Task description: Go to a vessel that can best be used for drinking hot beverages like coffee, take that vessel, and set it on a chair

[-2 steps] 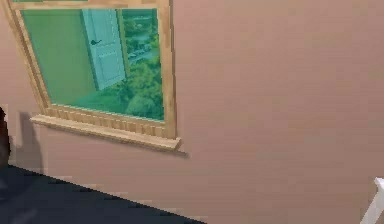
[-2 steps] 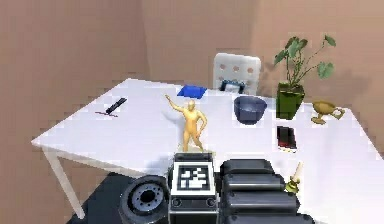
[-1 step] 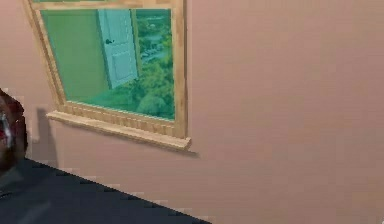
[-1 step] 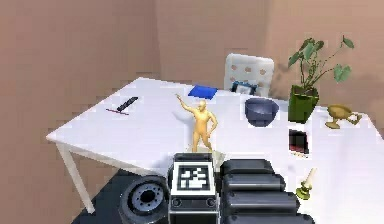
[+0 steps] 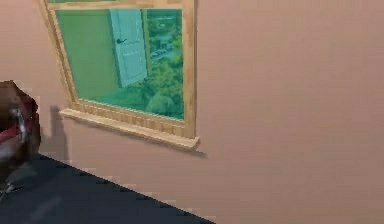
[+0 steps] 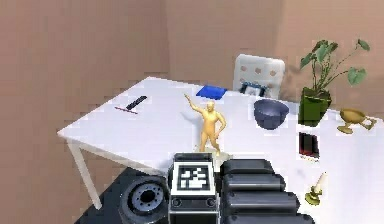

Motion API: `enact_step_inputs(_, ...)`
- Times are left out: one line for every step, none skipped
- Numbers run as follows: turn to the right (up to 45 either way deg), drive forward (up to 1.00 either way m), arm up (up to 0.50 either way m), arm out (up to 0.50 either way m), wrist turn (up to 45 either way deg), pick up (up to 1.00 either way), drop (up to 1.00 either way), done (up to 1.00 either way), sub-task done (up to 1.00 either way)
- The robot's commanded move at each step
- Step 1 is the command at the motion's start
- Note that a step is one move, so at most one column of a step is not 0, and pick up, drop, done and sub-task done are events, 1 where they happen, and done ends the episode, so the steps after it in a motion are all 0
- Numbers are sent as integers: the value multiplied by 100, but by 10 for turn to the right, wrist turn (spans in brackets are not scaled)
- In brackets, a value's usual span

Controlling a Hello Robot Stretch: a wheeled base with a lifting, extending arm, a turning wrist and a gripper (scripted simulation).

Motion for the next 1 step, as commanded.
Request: enact_step_inputs(450,0,0,0,0,0,0,0,0)
